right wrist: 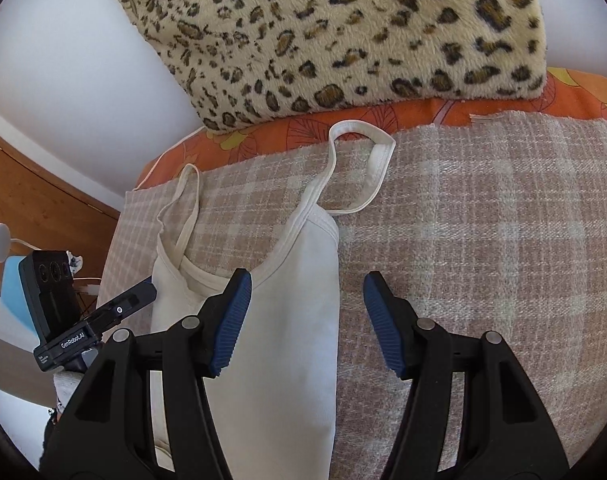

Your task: Fold small clothes

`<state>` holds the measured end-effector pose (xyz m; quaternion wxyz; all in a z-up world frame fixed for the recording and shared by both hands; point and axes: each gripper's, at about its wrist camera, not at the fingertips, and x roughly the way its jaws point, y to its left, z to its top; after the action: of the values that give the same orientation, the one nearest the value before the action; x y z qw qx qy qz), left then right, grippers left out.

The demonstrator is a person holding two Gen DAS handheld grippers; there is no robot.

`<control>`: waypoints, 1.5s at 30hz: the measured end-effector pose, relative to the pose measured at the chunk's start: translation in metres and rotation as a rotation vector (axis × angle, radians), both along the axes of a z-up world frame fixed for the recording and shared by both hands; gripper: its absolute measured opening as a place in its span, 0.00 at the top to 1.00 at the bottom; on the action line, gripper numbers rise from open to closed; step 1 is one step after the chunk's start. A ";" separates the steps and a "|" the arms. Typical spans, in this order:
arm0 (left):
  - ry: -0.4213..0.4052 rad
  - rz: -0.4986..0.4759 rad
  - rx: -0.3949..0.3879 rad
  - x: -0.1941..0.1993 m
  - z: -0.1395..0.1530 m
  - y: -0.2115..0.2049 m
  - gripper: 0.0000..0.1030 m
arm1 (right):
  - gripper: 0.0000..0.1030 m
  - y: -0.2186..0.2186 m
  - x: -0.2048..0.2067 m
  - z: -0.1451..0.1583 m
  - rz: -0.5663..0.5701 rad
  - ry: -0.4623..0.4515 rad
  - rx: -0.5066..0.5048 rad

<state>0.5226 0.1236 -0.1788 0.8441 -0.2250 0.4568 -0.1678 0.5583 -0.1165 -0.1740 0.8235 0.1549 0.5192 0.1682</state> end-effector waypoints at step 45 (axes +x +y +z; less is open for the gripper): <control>-0.181 -0.104 0.031 -0.110 0.103 -0.042 0.99 | 0.68 -0.007 -0.136 0.093 -0.029 -0.175 0.058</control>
<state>0.4131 0.0811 -0.0758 0.8754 -0.1717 0.3924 -0.2241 0.4228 -0.1235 -0.0808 0.8631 0.1712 0.4381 0.1840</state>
